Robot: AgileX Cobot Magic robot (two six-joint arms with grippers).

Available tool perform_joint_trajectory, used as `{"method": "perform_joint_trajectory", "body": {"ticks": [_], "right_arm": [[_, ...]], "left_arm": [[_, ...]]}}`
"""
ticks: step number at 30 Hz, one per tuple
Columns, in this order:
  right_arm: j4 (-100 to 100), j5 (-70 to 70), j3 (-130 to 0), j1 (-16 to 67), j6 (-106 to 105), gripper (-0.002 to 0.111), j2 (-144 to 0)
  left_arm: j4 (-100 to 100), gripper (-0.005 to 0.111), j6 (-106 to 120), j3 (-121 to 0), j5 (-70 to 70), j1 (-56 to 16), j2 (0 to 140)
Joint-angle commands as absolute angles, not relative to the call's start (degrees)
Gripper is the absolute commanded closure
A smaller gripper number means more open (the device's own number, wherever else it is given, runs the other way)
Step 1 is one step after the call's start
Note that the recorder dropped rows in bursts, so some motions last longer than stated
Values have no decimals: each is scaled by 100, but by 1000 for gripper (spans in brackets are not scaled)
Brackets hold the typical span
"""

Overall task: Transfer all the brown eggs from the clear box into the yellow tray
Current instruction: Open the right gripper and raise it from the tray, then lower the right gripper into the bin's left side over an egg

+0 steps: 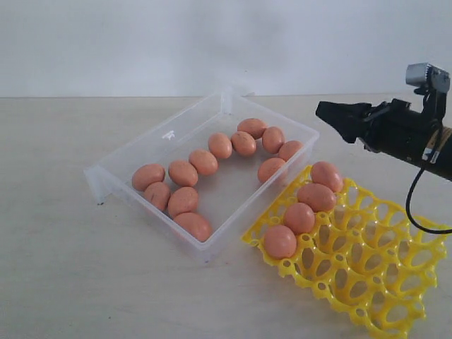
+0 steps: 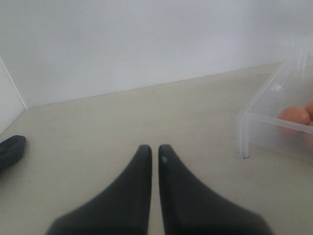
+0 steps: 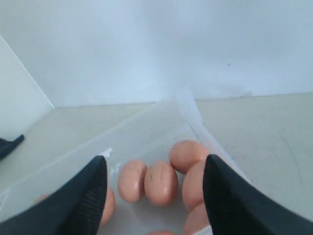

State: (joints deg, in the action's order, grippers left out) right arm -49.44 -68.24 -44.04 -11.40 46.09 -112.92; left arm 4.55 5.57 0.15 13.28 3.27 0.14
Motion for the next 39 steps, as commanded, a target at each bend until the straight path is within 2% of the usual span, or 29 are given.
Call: {"method": "perform_joint_trajectory", "body": {"ticks": [1,3,6,8,10,11,13,16,19,20,21,22,23,24,26,28,31,36,39], "right_arm": [[-4879,-6996,-4509,-1130,4601,62,-10934],[-5096,-6996,-4718,-1098,4613,76,-10727],[-5683,-6339,-5187,-922,4943,108,-10325],[-6252,-5332,-5620,-643,5550,108,-10085],[-7534,-3706,-6293,-65,6734,108,-9908],[-9304,-2719,-6783,442,7912,108,-9894],[-9995,-2013,-7148,1087,8969,108,-9960],[-9995,-1032,-7275,1808,8818,108,-10132],[-9995,916,-7177,2516,7209,108,-10309],[-9268,2253,-7164,2820,6208,108,-10322],[-8580,2879,-7238,2948,5126,108,-10361],[-6879,3475,-7493,2995,3529,108,-10427],[-5396,3474,-7703,2852,2689,108,-10472],[-3097,3540,-8135,2621,1052,108,-10613],[690,4704,-8950,2238,-2109,108,-11000],[2343,5906,-9563,2045,-3280,108,-11382],[3169,6534,-10273,1997,-3695,108,-11853],[3161,6011,-10726,2110,-3875,107,-12272],[3082,5864,-10754,2176,-4109,90,-12467]], "left_arm": [[425,103,540,0,1291,285,0],[425,103,540,0,1291,285,0],[425,103,540,0,1291,285,0],[425,103,540,0,1291,285,0],[425,103,540,0,1291,285,0],[425,103,540,0,1291,285,0],[425,103,540,0,1291,285,0],[425,103,540,0,1291,285,0],[425,103,540,0,1291,285,0],[425,103,540,0,1291,285,0],[425,103,540,0,1291,285,0],[425,103,540,0,1291,285,0],[425,103,540,0,1291,285,0],[425,103,540,0,1291,285,0],[425,103,540,0,1291,285,0],[425,103,540,0,1291,285,0],[425,103,540,0,1291,285,0],[425,103,540,0,1291,285,0],[425,103,540,0,1291,285,0]]}}
